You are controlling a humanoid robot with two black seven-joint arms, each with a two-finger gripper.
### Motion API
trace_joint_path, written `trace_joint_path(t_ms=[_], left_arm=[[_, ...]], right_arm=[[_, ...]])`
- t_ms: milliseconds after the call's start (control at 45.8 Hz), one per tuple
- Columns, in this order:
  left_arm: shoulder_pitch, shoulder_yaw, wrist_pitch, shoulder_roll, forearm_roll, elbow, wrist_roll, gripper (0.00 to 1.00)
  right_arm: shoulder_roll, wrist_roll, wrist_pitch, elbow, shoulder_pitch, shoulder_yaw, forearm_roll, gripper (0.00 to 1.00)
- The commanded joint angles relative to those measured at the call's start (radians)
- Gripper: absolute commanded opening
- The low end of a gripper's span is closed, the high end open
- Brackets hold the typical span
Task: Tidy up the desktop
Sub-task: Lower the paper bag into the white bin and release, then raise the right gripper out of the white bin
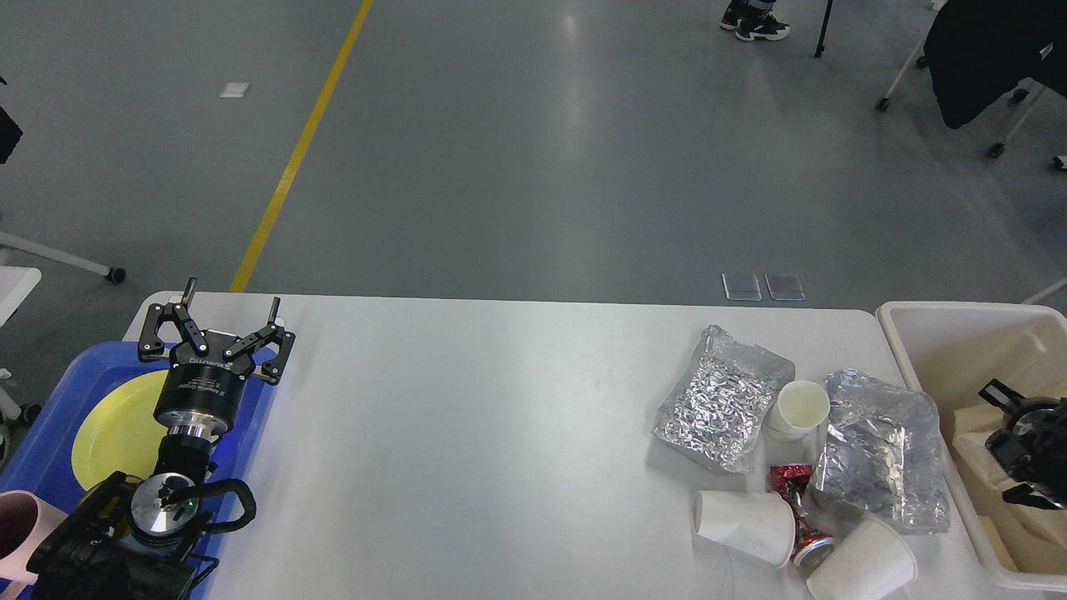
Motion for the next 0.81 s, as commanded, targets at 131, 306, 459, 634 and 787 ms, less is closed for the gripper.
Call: trace_joint_path(t_ms=[131,306,459,634,787], left_arm=[[0.0,0.0,0.0,0.0,0.0,0.0,0.0,0.96],[0.0,0.0,0.0,0.0,0.0,0.0,0.0,0.96],[0.0,0.0,0.0,0.0,0.0,0.0,0.0,0.96],[0.0,0.0,0.0,0.0,0.0,0.0,0.0,0.96],[0.0,0.0,0.0,0.0,0.0,0.0,0.0,0.96]], right_arm=[[0.0,0.0,-0.006,-0.018,-0.064,0.09,-0.001,0.0],[0.001,0.0,-0.006,-0.018,-0.09,0.093,0.0,0.0],[0.024,0.0,-0.007,-0.018,-0.114,0.098,0.0,0.0],[0.035,-0.005,-0.037,-0.018,-0.122,0.096,-0.001,0.0],[0.035,-0.005,-0.041,-0.018,-0.128,0.098,0.0,0.01]])
